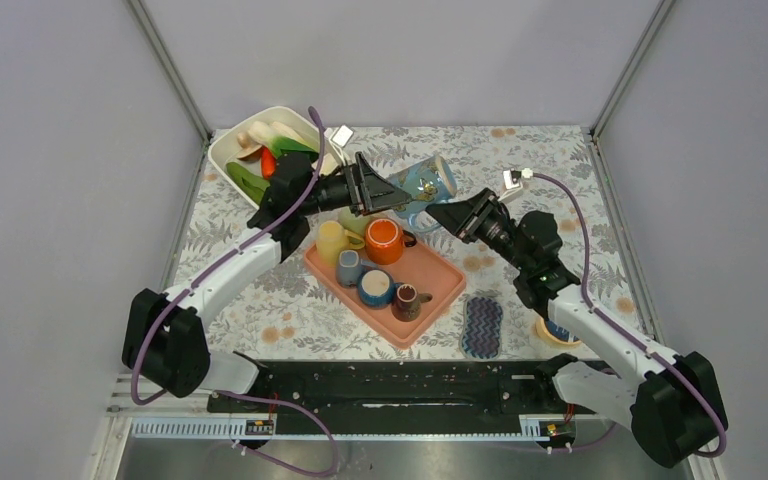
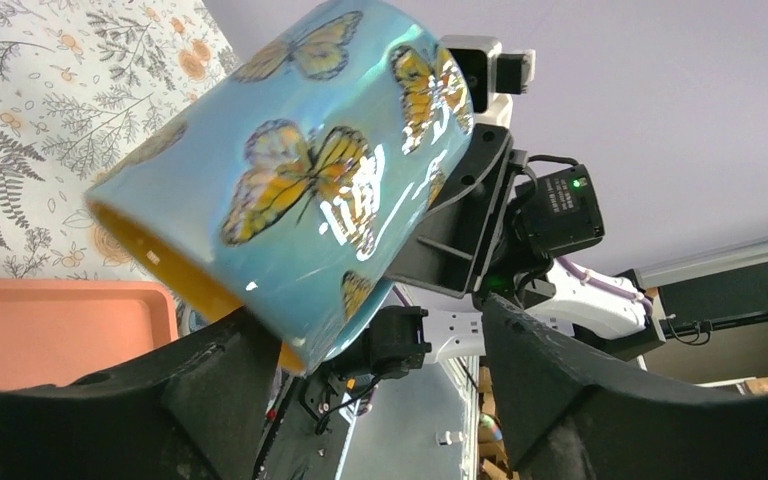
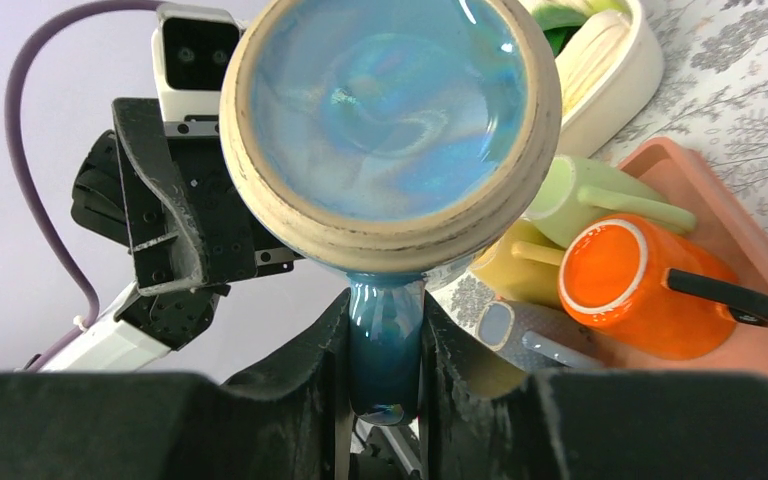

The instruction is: Turn the mug right side up

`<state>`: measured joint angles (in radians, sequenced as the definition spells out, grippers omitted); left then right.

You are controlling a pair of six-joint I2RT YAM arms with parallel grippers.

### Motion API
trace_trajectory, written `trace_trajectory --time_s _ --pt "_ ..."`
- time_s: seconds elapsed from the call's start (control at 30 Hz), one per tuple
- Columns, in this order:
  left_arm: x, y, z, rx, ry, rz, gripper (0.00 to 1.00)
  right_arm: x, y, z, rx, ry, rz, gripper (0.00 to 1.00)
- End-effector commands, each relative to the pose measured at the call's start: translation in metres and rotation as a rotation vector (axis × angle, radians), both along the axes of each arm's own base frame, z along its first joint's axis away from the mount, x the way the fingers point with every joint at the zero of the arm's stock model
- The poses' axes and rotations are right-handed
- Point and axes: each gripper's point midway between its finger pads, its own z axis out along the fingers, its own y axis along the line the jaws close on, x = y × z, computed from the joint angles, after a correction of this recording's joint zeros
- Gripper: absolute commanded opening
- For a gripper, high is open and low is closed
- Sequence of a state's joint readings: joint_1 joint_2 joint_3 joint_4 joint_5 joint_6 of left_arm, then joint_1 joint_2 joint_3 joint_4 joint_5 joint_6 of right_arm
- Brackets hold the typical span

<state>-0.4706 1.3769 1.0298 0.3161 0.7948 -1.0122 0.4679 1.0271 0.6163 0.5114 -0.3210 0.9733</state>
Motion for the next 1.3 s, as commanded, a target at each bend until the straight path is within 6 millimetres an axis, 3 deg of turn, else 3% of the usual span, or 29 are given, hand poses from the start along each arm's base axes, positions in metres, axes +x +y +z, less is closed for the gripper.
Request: trace_trajectory --time_s 0.0,0.3,0.37,0.5,0.53,0.63,0.67,0.77,0.9,1.0,1.13,1.27 --pt "-0.006 -0.004 0.041 -0.075 -0.096 -0.044 0.72 -0.011 0.009 0.082 0.177 -0.223 0.032 0.00" --pt "-0.009 -0.006 0.058 -0.133 -0.115 -0.086 0.59 -0.017 0.046 0.071 0.211 -0.176 0.095 0.00" --pt "-0.008 -0.006 0.059 -0.137 -0.116 -0.085 0.49 -0.017 0.056 0.070 0.214 -0.166 0.115 0.00" --pt "-0.001 0.002 0.057 -0.130 -0.104 -0.057 0.06 -0.016 0.067 0.058 0.221 -0.130 0.129 0.00" --pt "0.002 0.005 0.056 -0.129 -0.102 -0.045 0.00 -0.014 0.068 0.055 0.222 -0.119 0.128 0.00" --pt "0.008 0.013 0.053 -0.114 -0.107 -0.005 0.00 -0.008 0.069 0.043 0.216 -0.084 0.112 0.00" --pt "0.011 0.015 0.049 -0.092 -0.104 0.013 0.00 -0.006 0.069 0.040 0.210 -0.069 0.101 0.04" --pt "0.022 0.022 0.035 -0.005 -0.143 0.085 0.00 0.005 0.062 0.019 0.155 -0.011 0.020 0.41" --pt "0.041 0.037 0.018 0.136 -0.205 0.195 0.00 0.016 0.051 -0.007 0.065 0.031 -0.075 0.77" --pt "0.049 0.041 0.018 0.141 -0.239 0.223 0.00 0.020 0.047 -0.018 0.032 0.049 -0.104 0.86" --pt "0.058 0.047 0.023 0.177 -0.282 0.248 0.00 0.019 0.046 -0.020 0.007 0.051 -0.107 0.99" --pt "0.070 0.074 0.028 0.452 -0.452 0.287 0.00 0.020 0.031 -0.021 -0.135 0.006 -0.168 1.00"
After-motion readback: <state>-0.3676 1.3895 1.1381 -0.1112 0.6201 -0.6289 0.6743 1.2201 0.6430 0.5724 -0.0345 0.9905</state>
